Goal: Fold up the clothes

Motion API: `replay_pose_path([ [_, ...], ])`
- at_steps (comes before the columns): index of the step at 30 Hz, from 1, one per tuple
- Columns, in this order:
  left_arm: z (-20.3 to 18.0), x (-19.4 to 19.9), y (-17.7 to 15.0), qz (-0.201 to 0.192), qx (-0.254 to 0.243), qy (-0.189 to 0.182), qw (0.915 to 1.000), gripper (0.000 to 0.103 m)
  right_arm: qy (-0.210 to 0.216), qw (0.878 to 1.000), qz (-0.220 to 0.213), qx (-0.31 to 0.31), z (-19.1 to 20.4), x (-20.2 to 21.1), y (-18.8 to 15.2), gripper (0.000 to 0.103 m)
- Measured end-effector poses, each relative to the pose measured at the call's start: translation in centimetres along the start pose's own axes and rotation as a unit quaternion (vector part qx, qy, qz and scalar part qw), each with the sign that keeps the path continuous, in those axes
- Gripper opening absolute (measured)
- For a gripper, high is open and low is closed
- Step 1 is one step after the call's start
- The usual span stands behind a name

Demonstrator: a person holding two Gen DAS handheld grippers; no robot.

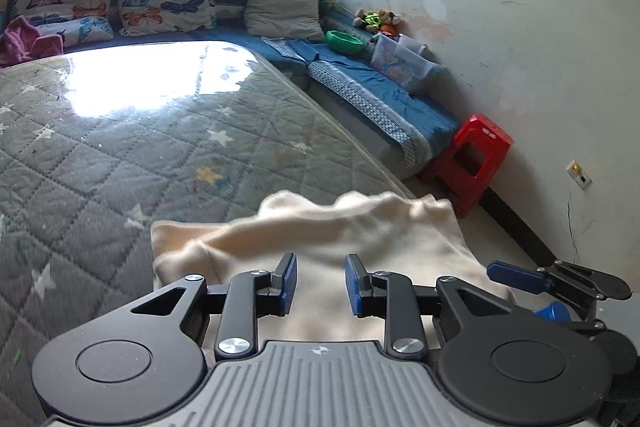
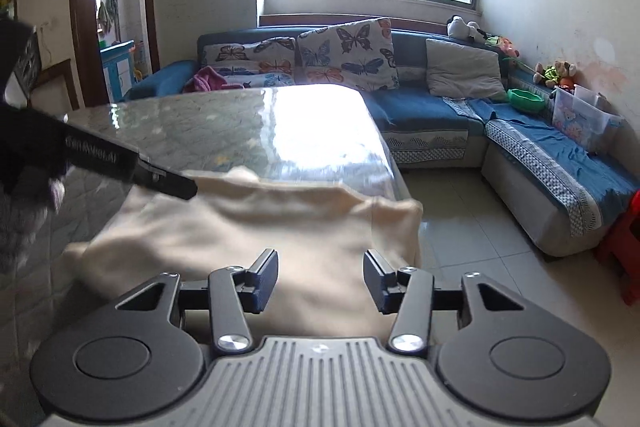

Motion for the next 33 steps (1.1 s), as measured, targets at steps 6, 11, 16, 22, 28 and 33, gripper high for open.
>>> replay_pose_path([
  [6,-1.2,1.0,-1.8,0.007,-0.015,0.003,0.9999,0.031,-0.016,1.0,0.004,-0.003,0.2,0.5,-1.9,0.049],
  [11,-1.1,2.3,-2.4,0.003,-0.005,0.01,0.9999,0.041,-0.017,1.0,-0.009,-0.019,0.0,1.0,-1.9,0.056],
  [16,-1.0,3.9,-3.1,0.004,-0.009,0.027,0.9996,0.048,-0.023,0.999,-0.008,-0.025,0.2,1.3,-2.4,0.066],
  [22,-1.1,5.3,-4.1,-0.001,-0.011,0.032,0.9994,0.056,-0.039,0.999,-0.016,-0.034,0.8,2.5,-2.5,0.087],
  [28,-1.6,6.4,-5.0,-0.004,-0.015,0.033,0.9993,0.068,-0.05,0.997,-0.023,-0.049,1.0,3.7,-2.6,0.103],
  [33,-1.8,7.1,-6.0,-0.003,-0.014,0.034,0.9993,0.079,-0.061,0.997,-0.023,-0.048,1.6,4.2,-2.8,0.103],
])
Point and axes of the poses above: each gripper's, at about its wrist camera, not at the fingertips, and x roughly against the way its jaws point, z to its left, y to its top, the point moved 2 cm from there along -x, roughly the way its jaws point, and after that the axes turned 13 degrees about -z, right-handed, at the moved point
